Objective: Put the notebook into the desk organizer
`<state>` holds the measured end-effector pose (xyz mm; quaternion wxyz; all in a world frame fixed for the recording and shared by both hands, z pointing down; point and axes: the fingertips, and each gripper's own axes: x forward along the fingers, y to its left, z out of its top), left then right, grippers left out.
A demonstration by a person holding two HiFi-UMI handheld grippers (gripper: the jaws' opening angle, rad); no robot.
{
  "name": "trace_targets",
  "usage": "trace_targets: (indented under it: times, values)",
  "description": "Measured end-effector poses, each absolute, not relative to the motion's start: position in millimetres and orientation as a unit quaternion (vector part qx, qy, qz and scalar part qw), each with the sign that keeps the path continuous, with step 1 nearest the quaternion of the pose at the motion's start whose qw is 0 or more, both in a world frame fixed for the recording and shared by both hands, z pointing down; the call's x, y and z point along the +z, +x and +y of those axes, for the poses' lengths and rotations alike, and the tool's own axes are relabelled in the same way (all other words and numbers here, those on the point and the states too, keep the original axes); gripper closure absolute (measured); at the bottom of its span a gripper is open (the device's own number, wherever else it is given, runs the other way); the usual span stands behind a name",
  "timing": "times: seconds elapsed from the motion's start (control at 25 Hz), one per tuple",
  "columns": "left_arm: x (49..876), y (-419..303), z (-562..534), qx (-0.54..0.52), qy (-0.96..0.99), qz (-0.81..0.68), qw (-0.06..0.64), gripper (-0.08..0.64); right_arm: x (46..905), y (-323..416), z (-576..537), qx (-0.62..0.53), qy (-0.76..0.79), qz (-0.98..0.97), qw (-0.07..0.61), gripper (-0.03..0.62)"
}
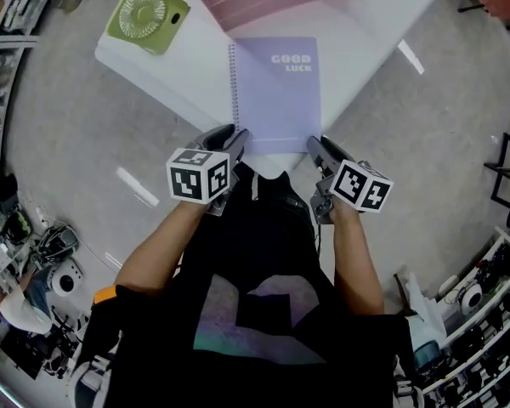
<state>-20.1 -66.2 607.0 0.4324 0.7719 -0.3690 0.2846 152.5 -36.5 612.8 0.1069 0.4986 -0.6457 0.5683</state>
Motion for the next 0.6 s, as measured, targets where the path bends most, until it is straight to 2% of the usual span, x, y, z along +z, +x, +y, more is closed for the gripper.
trace_targets:
  times: [0.12,0.32,0.48,0.6]
  values:
    - [606,-19,-64,0.288,0.773,-0.365,0.431,0.446,616,162,-35,0.584,0.492,-0.638,0.097,0.393]
    - [607,-15,-59,0.291,0.775,-0.355,0.435,0.448,613,146,-38,0.608,0.45,-0.649,0.082,0.383]
    - [606,-13,-55,0.29,0.773,-0.352,0.442,0.446,608,148,-36,0.605,0.455,-0.647,0.096,0.431]
    - [607,-12,-52,0.289,0.772,-0.352,0.443,0.445,598,144,-35,0.593,0.451,-0.658,0.11,0.491]
